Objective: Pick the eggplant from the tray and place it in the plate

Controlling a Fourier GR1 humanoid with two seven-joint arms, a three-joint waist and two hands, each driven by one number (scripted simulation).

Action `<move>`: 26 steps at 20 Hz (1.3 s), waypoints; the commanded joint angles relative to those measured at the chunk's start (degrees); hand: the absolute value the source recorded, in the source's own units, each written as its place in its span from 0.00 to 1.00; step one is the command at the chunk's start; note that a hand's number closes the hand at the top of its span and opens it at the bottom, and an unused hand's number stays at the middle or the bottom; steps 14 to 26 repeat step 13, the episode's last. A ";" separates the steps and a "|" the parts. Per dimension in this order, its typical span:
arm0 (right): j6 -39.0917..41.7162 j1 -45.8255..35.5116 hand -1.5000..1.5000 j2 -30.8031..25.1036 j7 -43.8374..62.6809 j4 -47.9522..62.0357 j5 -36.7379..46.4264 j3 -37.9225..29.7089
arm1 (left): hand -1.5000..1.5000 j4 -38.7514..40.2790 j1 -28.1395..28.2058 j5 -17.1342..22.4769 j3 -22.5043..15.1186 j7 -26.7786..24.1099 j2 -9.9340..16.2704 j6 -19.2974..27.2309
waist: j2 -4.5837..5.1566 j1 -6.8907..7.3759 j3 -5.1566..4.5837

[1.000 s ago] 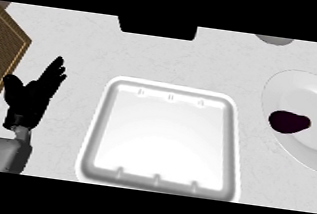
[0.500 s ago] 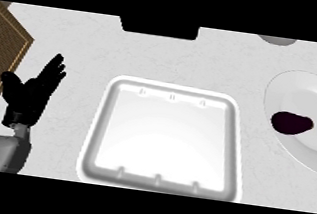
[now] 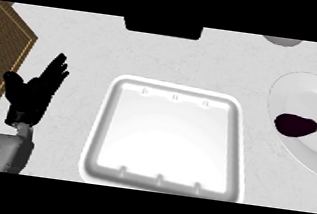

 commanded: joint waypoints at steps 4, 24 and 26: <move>8.67 0.94 0.00 -2.30 -10.93 3.73 0.50 1.31 | 0.50 -0.15 0.62 -1.20 -1.67 -0.12 -2.21 1.14 | 0.26 0.45 0.06; 6.51 2.32 0.00 -5.26 -13.34 5.83 1.50 3.58 | 0.50 -0.43 -1.21 -0.01 -0.10 1.39 -0.11 -0.43 | 0.53 1.03 0.24; 6.51 2.32 0.00 -5.26 -13.34 5.83 1.50 3.58 | 0.50 -0.43 -1.21 -0.01 -0.10 1.39 -0.11 -0.43 | 0.53 1.03 0.24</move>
